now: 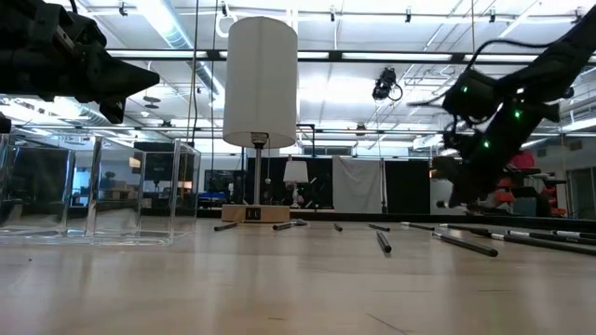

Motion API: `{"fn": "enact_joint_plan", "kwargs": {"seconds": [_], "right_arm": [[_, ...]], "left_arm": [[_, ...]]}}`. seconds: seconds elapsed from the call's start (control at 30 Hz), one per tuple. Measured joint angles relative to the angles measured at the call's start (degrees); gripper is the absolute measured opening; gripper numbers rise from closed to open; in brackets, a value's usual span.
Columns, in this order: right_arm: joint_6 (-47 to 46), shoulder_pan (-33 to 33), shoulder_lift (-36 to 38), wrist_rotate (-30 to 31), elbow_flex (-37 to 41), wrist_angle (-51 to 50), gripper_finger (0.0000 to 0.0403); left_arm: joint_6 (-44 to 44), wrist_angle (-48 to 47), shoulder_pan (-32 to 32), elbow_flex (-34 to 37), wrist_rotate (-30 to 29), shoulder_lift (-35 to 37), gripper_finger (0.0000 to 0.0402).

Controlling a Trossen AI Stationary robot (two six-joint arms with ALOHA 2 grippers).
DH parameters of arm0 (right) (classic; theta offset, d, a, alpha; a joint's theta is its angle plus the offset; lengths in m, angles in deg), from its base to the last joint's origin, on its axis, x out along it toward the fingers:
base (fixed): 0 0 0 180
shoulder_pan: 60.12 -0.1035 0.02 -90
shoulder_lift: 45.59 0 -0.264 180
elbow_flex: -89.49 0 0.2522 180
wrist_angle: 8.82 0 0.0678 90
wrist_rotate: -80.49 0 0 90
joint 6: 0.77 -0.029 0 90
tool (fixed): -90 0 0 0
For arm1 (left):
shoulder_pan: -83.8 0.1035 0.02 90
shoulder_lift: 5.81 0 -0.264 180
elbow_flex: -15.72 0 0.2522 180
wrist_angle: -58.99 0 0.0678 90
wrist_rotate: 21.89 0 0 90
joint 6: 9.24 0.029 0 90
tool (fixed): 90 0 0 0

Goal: Put items in baskets/containers
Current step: Put the blush brush in the transparent organizer

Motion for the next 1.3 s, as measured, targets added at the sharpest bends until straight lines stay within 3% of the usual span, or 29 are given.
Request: {"fn": "enact_joint_plan", "kwargs": {"seconds": [0.2, 0.47, 0.57, 0.73, 0.87, 1.03, 1.3], "right_arm": [[2.76, -10.1, 3.16, 1.27, -0.12, 12.48, 0.0028], [11.04, -24.57, 1.34, 1.83, -0.27, 41.53, 0.0028], [16.05, -29.26, -1.81, 1.9, -0.27, 54.2, 0.0028], [23.79, -34.38, -10.72, 0.36, -0.66, 74.33, 0.0029], [25.91, -36.27, -18.49, -1.63, -3.75, 81.68, 0.0029], [28.31, -37.09, -25.63, -4.9, -10.99, 82.29, 0.0029], [31.29, -37.28, -32.16, -12.0, -20.25, 82.57, 0.0029]], "left_arm": [[-1.61, 0.38, 0.0, 0.0, 0.02, 0.01, 0.0012], [-4.49, 4.84, 0.23, 0.0, -3.09, -0.26, 0.0012], [-2.72, 8.32, -0.36, 0.0, -0.55, -3.69, 0.0012], [-0.26, 20.57, -2.25, 0.0, -0.67, -18.07, 0.0012], [2.79, 35.15, -3.17, 0.0, -0.76, -33.29, 0.0027], [3.44, 52.19, -3.15, -0.28, 2.57, -51.13, 0.0096], [6.2, 57.16, -3.17, -13.63, 8.36, -74.36, 0.0209]]}}
